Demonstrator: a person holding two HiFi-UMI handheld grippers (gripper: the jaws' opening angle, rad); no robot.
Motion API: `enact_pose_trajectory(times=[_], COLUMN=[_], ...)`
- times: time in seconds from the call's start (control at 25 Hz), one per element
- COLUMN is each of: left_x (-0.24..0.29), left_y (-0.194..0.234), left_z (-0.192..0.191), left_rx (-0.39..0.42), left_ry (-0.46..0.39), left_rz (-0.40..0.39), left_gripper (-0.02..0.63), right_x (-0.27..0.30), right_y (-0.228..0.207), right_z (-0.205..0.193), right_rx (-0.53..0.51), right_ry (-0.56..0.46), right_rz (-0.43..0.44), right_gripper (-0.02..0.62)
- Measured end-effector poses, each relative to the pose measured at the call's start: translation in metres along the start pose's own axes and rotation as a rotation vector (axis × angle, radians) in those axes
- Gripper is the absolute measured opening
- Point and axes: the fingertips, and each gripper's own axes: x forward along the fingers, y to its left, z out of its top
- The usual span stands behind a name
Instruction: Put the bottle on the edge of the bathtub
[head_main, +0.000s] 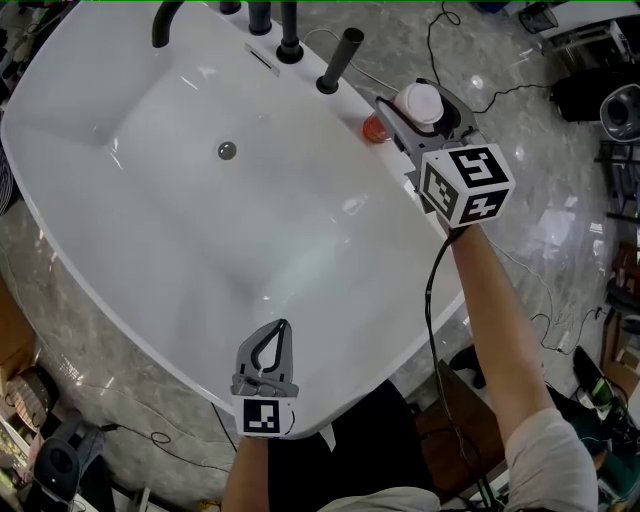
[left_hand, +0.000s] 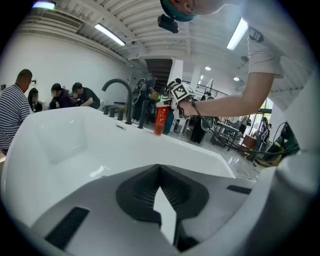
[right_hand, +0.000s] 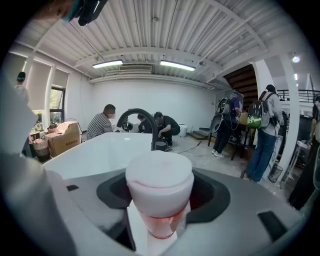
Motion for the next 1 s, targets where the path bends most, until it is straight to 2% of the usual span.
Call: enact_pose_trajectory(times=[0.12, 0.32, 0.6, 0.76, 1.0], left_x=[0.001, 0.001, 0.000, 0.002, 0.005], left_y=[0.002, 0.001, -0.002, 0.000, -0.001], left_z=[-0.004, -0.002, -0.005, -0.008, -0.010], left_rx=[-0.044, -0.014, -0.037, -0.011, -0.020], left_ry=[0.023, 0.009, 0.016, 0.018, 0.034], left_rz=[0.006, -0.001, 0.005, -0.003, -0.011], left_gripper=[0.011, 0.011, 0.011, 0.011, 0.011], right_x=[0.009, 0.011, 0.012, 0.015, 0.018], right_y=[-0.002, -0.005, -0.013, -0.014, -0.023], right_z=[-0.002, -0.004, -0.003, -0.004, -0.008], right_rx=[-0.006, 0.005, 0.035, 0.052, 0.085], right_ry=[0.014, 0.017, 0.001, -0.015, -0.019], right_rz=[0.007, -0.010, -0.026, -0.039, -0.047], right_gripper=[0.301, 0.301, 0.301, 0.301, 0.301])
